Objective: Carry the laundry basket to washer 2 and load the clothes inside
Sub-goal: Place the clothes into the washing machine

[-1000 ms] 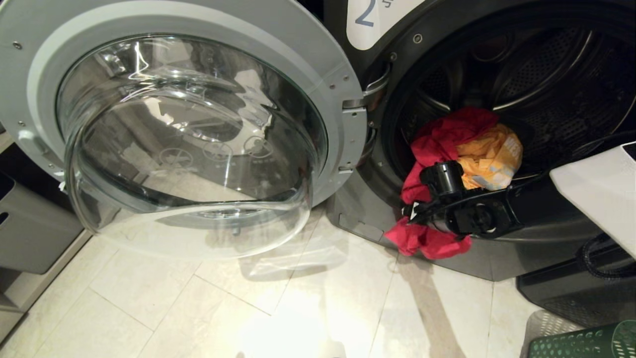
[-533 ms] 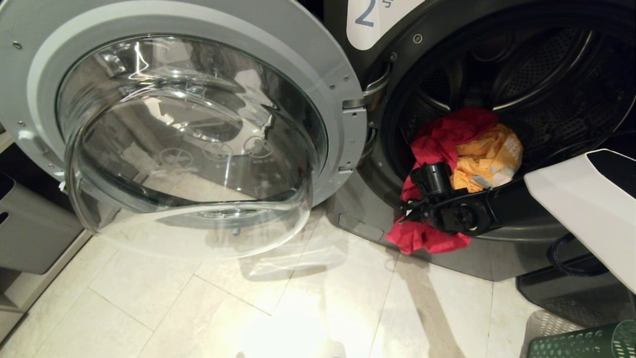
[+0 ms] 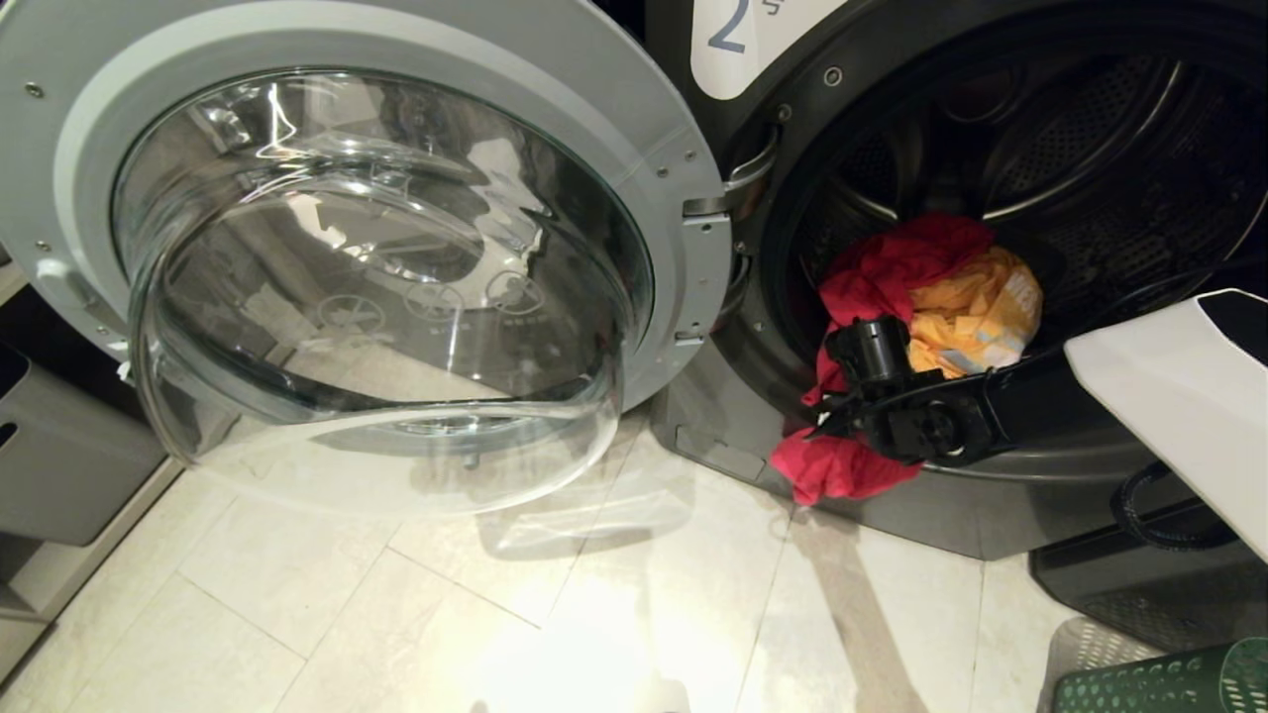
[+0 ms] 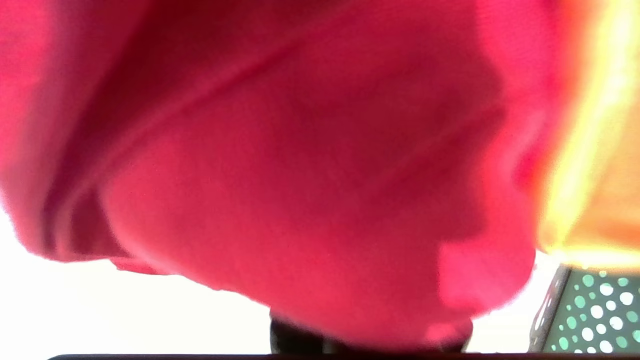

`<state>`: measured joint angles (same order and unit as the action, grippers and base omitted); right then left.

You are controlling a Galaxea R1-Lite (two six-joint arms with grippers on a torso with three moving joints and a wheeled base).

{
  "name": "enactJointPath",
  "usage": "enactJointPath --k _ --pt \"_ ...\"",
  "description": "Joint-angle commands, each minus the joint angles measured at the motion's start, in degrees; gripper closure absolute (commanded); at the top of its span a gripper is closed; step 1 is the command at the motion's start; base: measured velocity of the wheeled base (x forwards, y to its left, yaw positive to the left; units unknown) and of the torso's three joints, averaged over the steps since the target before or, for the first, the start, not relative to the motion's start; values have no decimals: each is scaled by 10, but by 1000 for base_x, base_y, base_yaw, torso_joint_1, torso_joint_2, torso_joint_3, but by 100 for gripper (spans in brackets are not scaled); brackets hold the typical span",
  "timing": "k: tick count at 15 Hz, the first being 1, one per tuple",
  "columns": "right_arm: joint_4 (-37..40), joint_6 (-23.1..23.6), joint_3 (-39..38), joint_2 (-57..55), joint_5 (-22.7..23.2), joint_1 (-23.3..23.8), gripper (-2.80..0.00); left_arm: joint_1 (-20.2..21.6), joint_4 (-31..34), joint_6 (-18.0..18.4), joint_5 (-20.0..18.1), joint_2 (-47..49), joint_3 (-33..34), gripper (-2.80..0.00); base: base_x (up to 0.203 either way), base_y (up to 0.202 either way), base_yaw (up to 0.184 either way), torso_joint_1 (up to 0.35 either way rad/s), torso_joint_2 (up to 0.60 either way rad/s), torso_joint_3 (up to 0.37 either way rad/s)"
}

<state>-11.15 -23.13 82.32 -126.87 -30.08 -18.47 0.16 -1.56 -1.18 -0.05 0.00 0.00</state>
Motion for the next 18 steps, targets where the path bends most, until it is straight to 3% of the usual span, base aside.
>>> enactJointPath --k 1,6,11,13,18 --pt "-2 -2 -13 41 -5 -1 0 0 0 0 0 -1 6 0 0 0 0 0 0 0" --pt "-2 21 -39 117 -32 -1 0 0 0 0 0 0 6 0 0 0 0 0 0 0" --pt "-80 53 45 73 -100 0 0 0 0 0 0 -1 6 0 0 0 0 0 0 0" --pt "-138 98 108 20 -126 2 0 0 0 0 0 0 6 0 0 0 0 0 0 0" --pt "-295 276 291 -110 -148 25 0 0 0 0 0 0 6 0 0 0 0 0 0 0"
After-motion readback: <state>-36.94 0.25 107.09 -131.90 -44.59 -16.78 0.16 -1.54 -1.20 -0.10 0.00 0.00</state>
